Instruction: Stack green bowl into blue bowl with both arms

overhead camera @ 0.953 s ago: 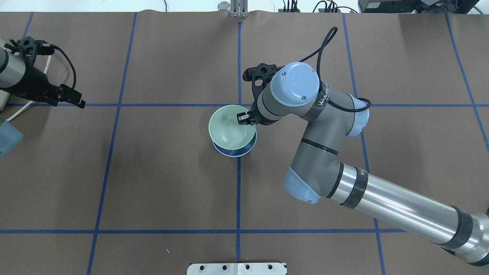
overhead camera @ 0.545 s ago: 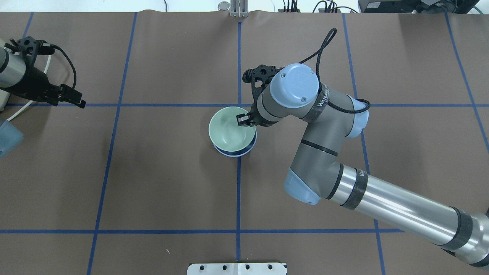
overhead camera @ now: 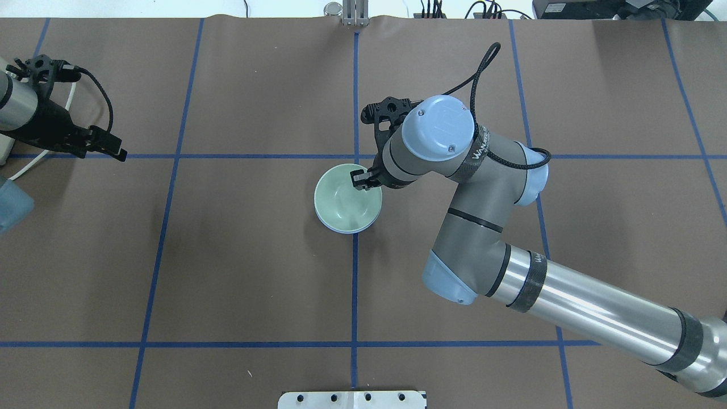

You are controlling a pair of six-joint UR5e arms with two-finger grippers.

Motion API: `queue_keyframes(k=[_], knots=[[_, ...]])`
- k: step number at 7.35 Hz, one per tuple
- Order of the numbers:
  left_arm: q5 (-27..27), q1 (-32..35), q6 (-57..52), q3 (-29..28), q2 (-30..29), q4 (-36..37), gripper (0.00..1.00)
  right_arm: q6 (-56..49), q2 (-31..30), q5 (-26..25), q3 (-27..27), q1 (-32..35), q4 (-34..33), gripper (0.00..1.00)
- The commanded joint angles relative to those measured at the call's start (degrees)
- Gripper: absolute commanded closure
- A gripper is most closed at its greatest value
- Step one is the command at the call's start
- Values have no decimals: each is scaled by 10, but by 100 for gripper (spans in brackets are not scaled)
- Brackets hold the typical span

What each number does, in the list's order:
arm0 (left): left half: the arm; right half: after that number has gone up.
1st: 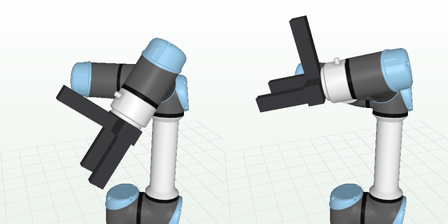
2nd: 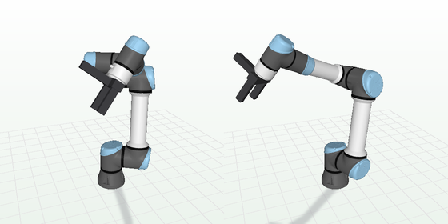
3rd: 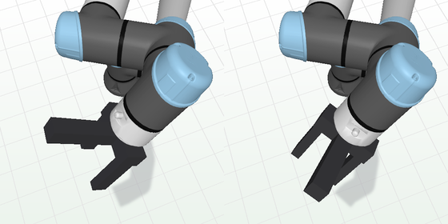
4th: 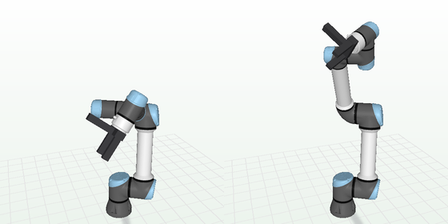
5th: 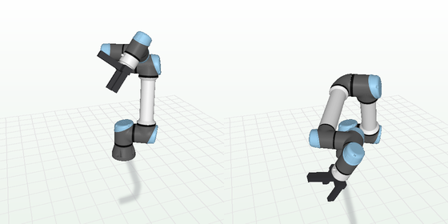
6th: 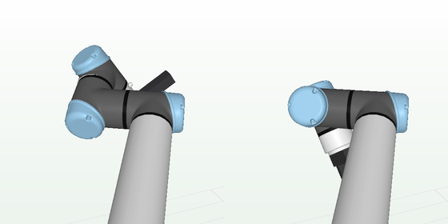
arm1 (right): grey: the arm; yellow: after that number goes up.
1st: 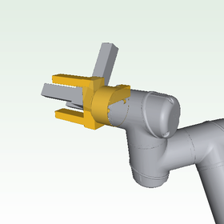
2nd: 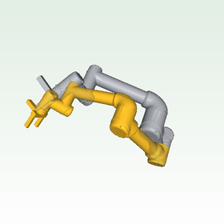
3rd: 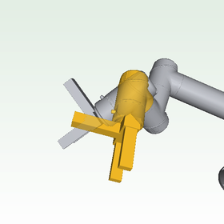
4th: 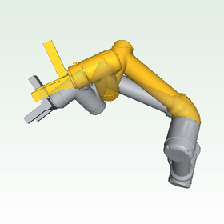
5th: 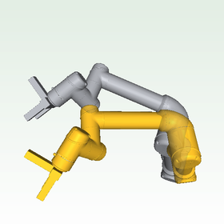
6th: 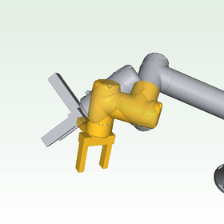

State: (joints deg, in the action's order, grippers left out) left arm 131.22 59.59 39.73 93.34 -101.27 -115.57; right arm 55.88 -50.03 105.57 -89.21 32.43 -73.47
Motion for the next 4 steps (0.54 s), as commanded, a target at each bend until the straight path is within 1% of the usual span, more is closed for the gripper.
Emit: queue_keyframes(k=[1, 4], knots=[[0, 0, 1, 0, 0, 0, 3, -1, -2, -1, 2, 0, 8, 0], [0, 0, 0, 0, 0, -1, 3, 0, -9, -3, 1, -2, 13, 0]])
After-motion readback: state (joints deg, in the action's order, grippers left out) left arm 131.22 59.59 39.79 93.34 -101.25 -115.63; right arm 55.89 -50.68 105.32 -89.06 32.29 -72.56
